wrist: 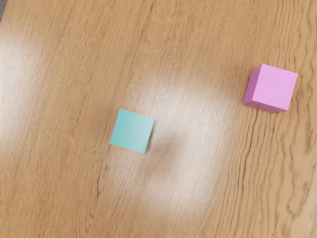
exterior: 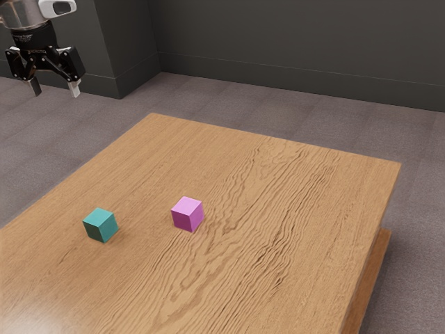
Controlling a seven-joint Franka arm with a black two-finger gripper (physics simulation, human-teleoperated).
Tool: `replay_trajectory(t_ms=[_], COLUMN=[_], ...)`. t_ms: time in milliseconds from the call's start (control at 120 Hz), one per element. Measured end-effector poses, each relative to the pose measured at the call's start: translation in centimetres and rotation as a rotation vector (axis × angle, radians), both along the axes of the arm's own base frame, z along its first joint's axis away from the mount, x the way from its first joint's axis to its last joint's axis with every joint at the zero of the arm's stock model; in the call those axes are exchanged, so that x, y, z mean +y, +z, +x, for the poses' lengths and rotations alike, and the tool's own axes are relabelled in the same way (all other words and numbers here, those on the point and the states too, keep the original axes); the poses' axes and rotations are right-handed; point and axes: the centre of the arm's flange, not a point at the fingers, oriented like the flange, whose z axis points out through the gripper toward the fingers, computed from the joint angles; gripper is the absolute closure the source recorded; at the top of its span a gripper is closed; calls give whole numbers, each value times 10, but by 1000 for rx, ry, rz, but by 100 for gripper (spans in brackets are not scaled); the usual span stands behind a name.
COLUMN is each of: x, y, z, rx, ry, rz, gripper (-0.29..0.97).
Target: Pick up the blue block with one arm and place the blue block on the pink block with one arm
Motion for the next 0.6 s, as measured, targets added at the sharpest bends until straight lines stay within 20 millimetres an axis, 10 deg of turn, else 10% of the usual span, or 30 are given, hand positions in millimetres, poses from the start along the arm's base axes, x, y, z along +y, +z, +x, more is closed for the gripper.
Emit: replay_trajectory(t_ms=[283,333,392,458,600], x=[8,37,125,135,155], y=[9,31,85,147,-39], z=[-6,-47,-139,-193,-132], rx=[-3,-6,-73,-164,108], ry=[17,75,258,305,274], rz=[-20,-7,-9,26,-125], gripper=[0,0,1,0,0])
